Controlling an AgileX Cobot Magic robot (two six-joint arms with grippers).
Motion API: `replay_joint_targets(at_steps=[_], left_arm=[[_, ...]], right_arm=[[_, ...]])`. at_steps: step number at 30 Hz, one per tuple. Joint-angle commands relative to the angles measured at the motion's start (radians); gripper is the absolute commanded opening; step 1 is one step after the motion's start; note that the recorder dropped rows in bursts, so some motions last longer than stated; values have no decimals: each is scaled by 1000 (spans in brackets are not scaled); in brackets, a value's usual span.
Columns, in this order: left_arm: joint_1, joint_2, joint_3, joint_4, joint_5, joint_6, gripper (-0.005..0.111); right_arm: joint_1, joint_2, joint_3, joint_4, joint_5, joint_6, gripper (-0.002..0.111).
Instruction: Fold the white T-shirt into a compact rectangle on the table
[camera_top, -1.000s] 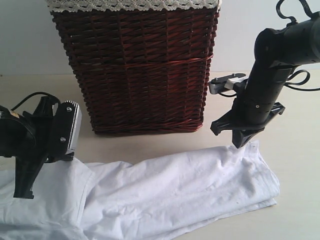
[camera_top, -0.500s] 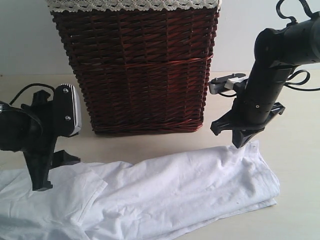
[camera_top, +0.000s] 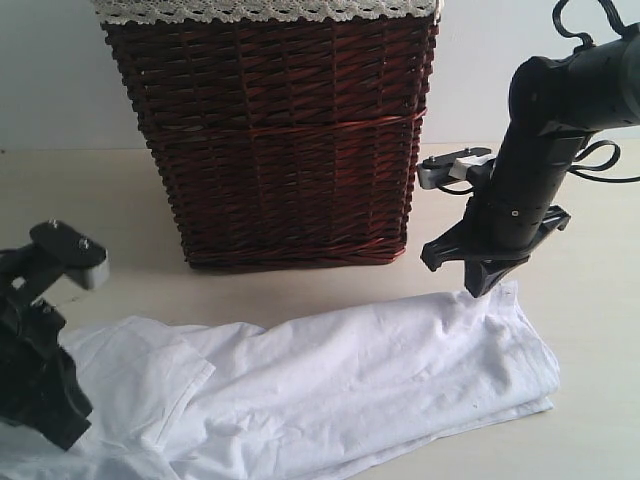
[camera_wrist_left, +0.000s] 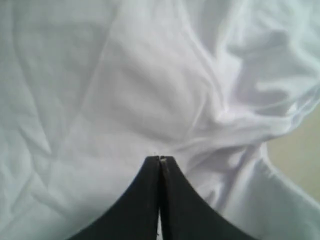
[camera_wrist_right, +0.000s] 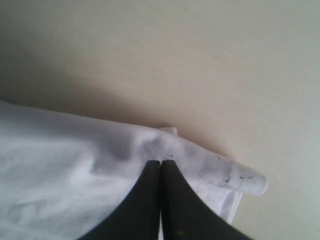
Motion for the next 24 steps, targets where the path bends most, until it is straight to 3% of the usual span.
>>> replay_joint_targets(at_steps=[1,7,13,18,21,24], left_arm=[[-2,44,99,146,-100,-213,0],[-2,75,165,153,-172,-270,0],[-2,82,169,153,-6,-274,0],[-2,-25,151,153,112,-277,0],[-2,-117,148,207,66,-320,0],[-2,-161,162,397,-51,-548,0]], right_arm=[[-3,-13,5,28,-1,-14,0],[-3,-13,5,49,-3,-27,0],[-3,-13,5,56,-3,-35,0],[-3,-13,5,56,-6,-35,0],[-3,-13,5,60,-7,-35,0],[-3,-13,5,64,-10,-35,0]])
